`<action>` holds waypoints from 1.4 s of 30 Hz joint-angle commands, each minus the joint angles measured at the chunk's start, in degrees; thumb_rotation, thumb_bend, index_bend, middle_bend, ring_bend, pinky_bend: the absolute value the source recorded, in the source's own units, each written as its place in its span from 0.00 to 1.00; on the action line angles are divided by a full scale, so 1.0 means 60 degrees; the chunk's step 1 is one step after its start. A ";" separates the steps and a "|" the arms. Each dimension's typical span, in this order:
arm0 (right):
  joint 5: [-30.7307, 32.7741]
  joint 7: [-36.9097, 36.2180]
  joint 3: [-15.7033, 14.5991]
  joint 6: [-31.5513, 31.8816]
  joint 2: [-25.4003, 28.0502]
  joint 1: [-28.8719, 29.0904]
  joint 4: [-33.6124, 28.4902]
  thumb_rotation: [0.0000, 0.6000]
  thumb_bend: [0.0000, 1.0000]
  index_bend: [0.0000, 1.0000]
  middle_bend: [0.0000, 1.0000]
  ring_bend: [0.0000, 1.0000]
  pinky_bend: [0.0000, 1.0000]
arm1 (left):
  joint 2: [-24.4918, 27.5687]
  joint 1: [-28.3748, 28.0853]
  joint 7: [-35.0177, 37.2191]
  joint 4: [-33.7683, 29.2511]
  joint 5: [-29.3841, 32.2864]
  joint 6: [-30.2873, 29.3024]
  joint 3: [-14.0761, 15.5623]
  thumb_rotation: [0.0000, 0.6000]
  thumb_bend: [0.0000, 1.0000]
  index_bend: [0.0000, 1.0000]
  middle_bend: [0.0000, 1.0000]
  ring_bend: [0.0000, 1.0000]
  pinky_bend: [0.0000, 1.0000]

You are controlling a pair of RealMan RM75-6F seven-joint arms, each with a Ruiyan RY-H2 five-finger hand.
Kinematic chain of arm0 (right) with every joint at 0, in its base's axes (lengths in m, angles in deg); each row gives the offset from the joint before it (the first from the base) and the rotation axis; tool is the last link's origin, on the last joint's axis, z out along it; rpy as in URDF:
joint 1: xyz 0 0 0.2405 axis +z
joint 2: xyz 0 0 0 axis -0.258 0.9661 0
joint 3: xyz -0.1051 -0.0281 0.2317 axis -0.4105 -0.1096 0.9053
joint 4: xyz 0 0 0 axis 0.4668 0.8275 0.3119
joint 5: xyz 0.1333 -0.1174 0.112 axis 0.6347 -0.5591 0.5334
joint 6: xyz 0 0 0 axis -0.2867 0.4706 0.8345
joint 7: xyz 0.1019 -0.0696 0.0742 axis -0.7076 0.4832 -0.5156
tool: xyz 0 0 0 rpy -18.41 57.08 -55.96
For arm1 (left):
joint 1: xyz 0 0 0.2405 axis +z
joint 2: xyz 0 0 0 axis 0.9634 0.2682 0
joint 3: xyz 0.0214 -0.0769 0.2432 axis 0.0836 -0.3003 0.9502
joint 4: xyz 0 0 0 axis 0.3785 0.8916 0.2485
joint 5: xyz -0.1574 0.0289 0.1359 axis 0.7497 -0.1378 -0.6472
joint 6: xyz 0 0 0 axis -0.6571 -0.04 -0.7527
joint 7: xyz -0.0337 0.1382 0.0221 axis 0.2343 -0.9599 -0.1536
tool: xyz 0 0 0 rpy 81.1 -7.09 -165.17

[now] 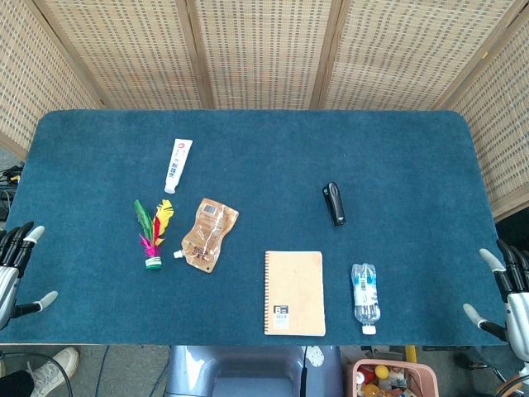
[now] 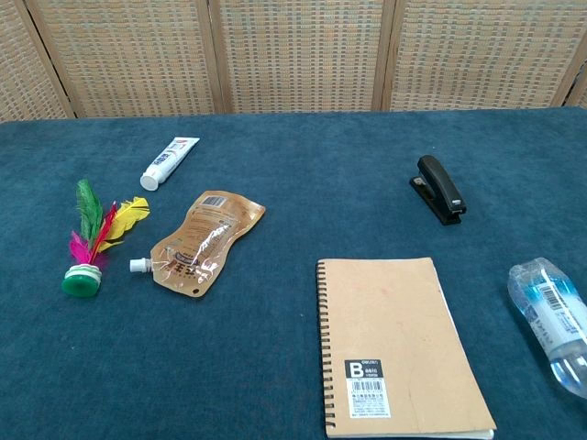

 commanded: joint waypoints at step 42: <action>0.1689 0.0362 0.0469 -0.1837 -0.0472 0.0808 0.0295 1.00 0.00 0.00 0.00 0.00 0.00 | -0.6231 -0.6462 0.2797 1.1320 -0.1233 0.6068 -0.0124 1.00 0.15 0.39 0.00 0.00 0.00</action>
